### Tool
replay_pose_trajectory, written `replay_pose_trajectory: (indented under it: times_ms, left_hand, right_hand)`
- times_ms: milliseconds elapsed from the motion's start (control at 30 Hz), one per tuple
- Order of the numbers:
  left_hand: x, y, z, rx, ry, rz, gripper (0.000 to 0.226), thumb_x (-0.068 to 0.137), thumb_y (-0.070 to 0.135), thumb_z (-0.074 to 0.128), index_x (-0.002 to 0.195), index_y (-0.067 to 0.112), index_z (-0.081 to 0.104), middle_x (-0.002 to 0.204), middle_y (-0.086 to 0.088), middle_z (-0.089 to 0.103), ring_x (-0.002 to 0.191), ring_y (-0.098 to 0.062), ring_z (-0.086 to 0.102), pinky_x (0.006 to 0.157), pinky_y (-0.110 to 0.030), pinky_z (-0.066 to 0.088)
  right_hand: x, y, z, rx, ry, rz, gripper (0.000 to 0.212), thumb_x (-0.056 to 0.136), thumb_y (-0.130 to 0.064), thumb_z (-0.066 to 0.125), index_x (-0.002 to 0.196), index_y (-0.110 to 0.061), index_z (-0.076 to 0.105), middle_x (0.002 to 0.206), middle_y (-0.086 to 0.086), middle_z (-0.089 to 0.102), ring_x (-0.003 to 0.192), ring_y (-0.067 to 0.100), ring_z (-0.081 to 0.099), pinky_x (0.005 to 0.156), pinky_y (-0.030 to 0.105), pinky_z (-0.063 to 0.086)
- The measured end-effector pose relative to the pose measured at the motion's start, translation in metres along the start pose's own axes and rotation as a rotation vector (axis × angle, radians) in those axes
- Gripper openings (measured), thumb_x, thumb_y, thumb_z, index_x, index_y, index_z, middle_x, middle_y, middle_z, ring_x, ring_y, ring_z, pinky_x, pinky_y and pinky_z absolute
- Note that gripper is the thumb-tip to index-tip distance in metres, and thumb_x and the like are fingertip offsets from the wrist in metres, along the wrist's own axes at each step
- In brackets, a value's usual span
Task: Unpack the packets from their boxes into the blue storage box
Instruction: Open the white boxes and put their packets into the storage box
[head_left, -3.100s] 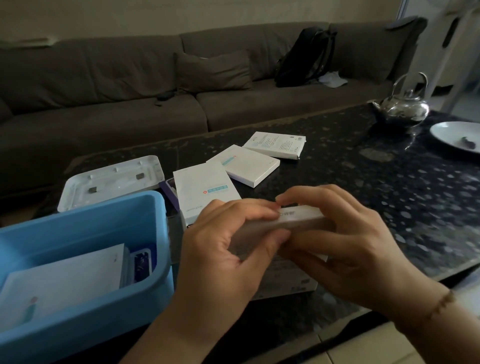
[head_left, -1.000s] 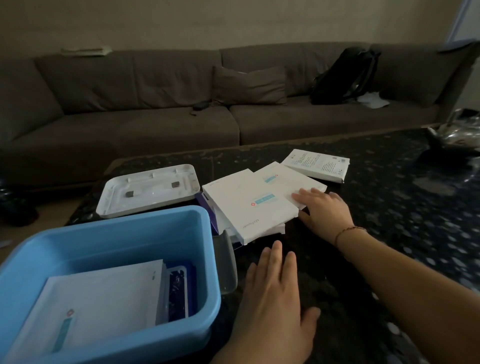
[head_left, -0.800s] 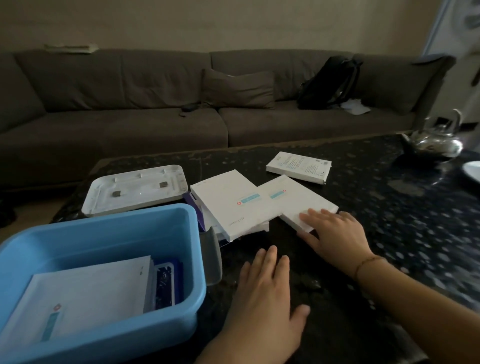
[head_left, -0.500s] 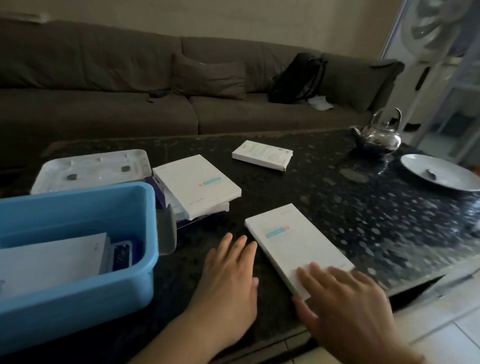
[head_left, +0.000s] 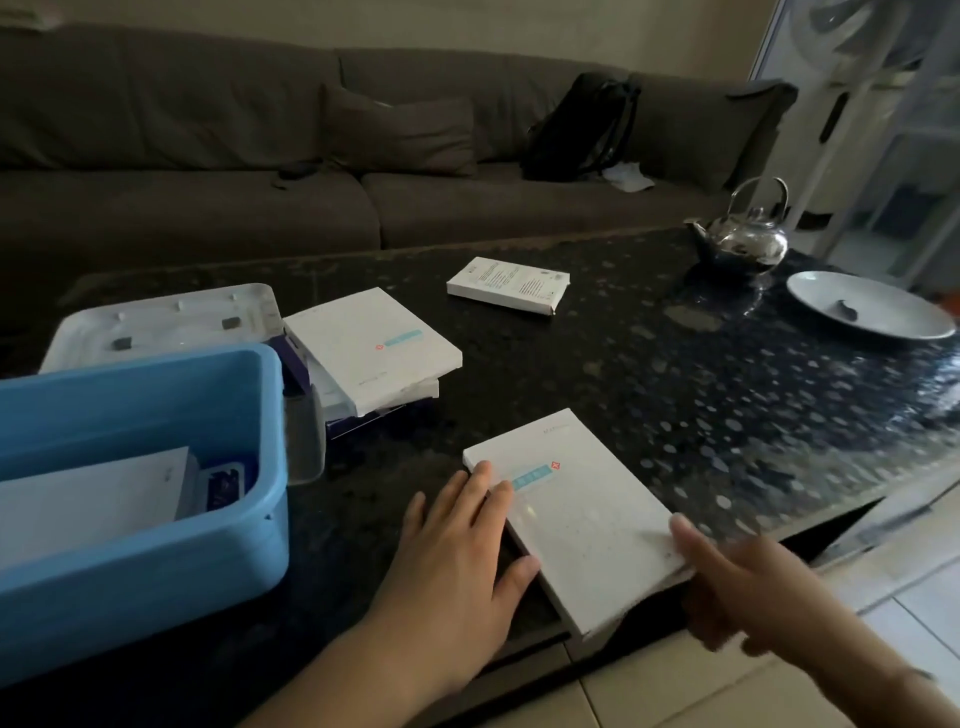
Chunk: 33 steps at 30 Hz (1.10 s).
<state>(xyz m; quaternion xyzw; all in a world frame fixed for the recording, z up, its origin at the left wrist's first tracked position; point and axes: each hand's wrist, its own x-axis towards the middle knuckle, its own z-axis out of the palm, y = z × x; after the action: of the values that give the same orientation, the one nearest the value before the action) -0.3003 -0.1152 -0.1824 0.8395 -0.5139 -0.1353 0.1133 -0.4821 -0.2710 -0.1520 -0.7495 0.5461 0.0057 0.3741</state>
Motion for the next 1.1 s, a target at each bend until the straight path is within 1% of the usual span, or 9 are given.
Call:
replay_pose_trajectory:
  times_ms: [167, 433, 567, 633, 700, 767, 900, 1000, 1100]
  left_hand:
    - [-0.004, -0.001, 0.001, 0.009, 0.029, 0.020, 0.074, 0.099, 0.061, 0.029, 0.157, 0.026, -0.001, 0.165, 0.010, -0.012, 0.150, -0.008, -0.015, 0.124, -0.040, -0.004]
    - [-0.009, 0.004, 0.008, -0.081, 0.061, 0.037, 0.085, 0.091, 0.072, 0.033, 0.157, 0.029, -0.001, 0.163, 0.015, -0.013, 0.149, -0.002, -0.011, 0.124, -0.035, -0.005]
    - [-0.008, 0.006, 0.001, -0.269, 0.069, 0.060, 0.082, 0.081, 0.081, 0.023, 0.152, 0.040, 0.021, 0.161, 0.023, 0.012, 0.149, 0.001, 0.001, 0.123, -0.025, 0.007]
    - [-0.006, 0.009, -0.010, -0.731, 0.009, 0.047, 0.079, 0.074, 0.089, 0.027, 0.137, 0.044, 0.045, 0.145, 0.026, 0.042, 0.144, 0.000, 0.027, 0.116, -0.015, 0.022]
    - [-0.003, 0.009, -0.019, -1.365, -0.192, 0.036, 0.092, 0.071, 0.090, 0.044, 0.139, 0.030, 0.052, 0.141, 0.007, 0.057, 0.137, -0.012, 0.046, 0.118, -0.035, 0.030]
    - [-0.008, 0.008, -0.030, -1.733, -0.321, -0.014, 0.089, 0.077, 0.079, 0.053, 0.143, 0.019, 0.050, 0.140, -0.011, 0.058, 0.133, -0.029, 0.052, 0.116, -0.049, 0.031]
    - [-0.007, 0.001, -0.032, -1.717, -0.235, -0.190, 0.045, 0.085, 0.037, 0.068, 0.124, 0.015, 0.068, 0.123, -0.016, 0.069, 0.110, -0.033, 0.068, 0.088, -0.043, 0.051]
    - [-0.004, -0.004, -0.037, -1.618, -0.190, -0.234, 0.028, 0.084, 0.027, 0.061, 0.104, 0.015, 0.076, 0.111, -0.017, 0.073, 0.094, -0.033, 0.072, 0.081, -0.044, 0.054]
    - [-0.005, -0.004, -0.048, -1.566, -0.207, -0.232, 0.025, 0.080, 0.021, 0.064, 0.099, 0.009, 0.076, 0.103, -0.020, 0.074, 0.086, -0.033, 0.073, 0.072, -0.042, 0.058]
  right_hand:
    - [-0.002, 0.001, 0.012, 0.473, -0.163, 0.097, 0.056, 0.085, -0.051, 0.063, 0.077, 0.004, 0.068, 0.070, 0.023, 0.071, 0.058, 0.033, 0.068, 0.049, 0.027, 0.044]
    - [-0.010, 0.005, 0.022, 0.730, -0.117, -0.002, 0.049, 0.071, -0.048, 0.071, 0.052, -0.006, 0.055, 0.050, 0.019, 0.049, 0.046, 0.027, 0.050, 0.046, 0.027, 0.036]
    - [-0.023, 0.006, 0.030, 0.621, 0.184, -0.451, 0.040, 0.057, -0.060, 0.069, 0.062, -0.020, 0.074, 0.051, 0.008, 0.065, 0.043, 0.017, 0.056, 0.043, 0.021, 0.042]
    - [-0.030, 0.002, 0.037, 0.567, 0.372, -0.725, 0.026, 0.065, -0.059, 0.064, 0.075, -0.040, 0.078, 0.072, -0.011, 0.075, 0.063, -0.003, 0.066, 0.057, 0.010, 0.049]
    - [-0.030, 0.001, 0.050, 0.182, 0.530, -1.067, 0.031, 0.083, -0.047, 0.059, 0.105, -0.033, 0.076, 0.109, -0.013, 0.073, 0.103, -0.004, 0.066, 0.087, 0.012, 0.049]
    - [-0.025, 0.007, 0.067, -0.151, 0.617, -1.301, 0.040, 0.092, -0.044, 0.052, 0.123, -0.022, 0.067, 0.130, -0.007, 0.064, 0.121, 0.016, 0.061, 0.096, 0.033, 0.052]
    - [-0.019, 0.004, 0.082, -0.381, 0.658, -1.429, 0.034, 0.098, -0.048, 0.047, 0.123, -0.033, 0.063, 0.138, -0.007, 0.058, 0.120, 0.024, 0.060, 0.102, 0.054, 0.043]
    - [-0.016, -0.011, 0.063, -0.266, 0.623, -1.525, 0.024, 0.095, -0.045, 0.055, 0.110, -0.030, 0.067, 0.129, -0.007, 0.064, 0.115, 0.024, 0.062, 0.103, 0.054, 0.042]
    - [-0.010, -0.042, 0.023, -0.028, 0.637, -1.363, 0.032, 0.083, -0.043, 0.068, 0.107, -0.022, 0.071, 0.122, -0.005, 0.066, 0.116, 0.019, 0.060, 0.100, 0.044, 0.047]
